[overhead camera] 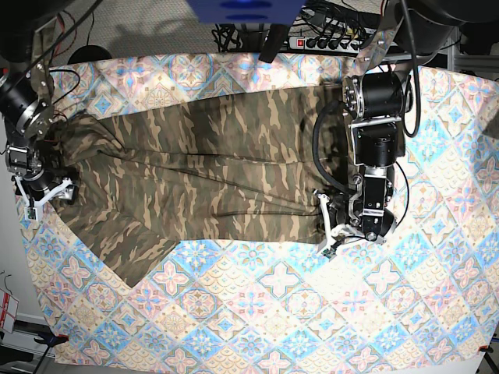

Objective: Fold the T-shirt properly
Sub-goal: 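Slide the right gripper along the shirt's edge and grasp the fabric, then lift the shirt with both grippers and drag it toward the robot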

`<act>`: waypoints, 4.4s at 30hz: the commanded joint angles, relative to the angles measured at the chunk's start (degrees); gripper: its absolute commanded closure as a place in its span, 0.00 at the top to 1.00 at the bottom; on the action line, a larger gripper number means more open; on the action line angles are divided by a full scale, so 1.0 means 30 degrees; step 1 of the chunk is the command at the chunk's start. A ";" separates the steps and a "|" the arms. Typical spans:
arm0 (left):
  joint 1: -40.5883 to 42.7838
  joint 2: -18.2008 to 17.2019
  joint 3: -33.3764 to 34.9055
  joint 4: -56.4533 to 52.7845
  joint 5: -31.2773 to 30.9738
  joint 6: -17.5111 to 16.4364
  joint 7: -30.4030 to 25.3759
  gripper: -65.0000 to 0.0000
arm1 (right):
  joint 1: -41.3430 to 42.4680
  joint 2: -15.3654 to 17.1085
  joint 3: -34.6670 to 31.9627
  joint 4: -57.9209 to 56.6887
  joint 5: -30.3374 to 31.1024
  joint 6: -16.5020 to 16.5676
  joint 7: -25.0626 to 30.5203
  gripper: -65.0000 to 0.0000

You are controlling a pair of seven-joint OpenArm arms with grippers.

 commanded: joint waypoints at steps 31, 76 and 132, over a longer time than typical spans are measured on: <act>-0.0212 0.0078 -0.0038 0.2887 0.0308 -0.0114 0.1264 0.02 | 0.1327 -0.2935 -0.4903 0.2519 -0.0435 -0.0093 0.0123 0.02; 0.2513 0.0049 0.2394 1.3437 -0.0014 -0.0114 0.3227 0.00 | -0.6848 -0.7008 0.0342 2.3500 -0.0464 0.0083 -0.3335 0.02; 1.4528 -0.0596 0.6409 1.8975 -0.0014 -0.0114 0.4575 0.00 | -1.0072 -1.0466 0.7756 2.4204 0.1353 0.0083 -0.6470 0.02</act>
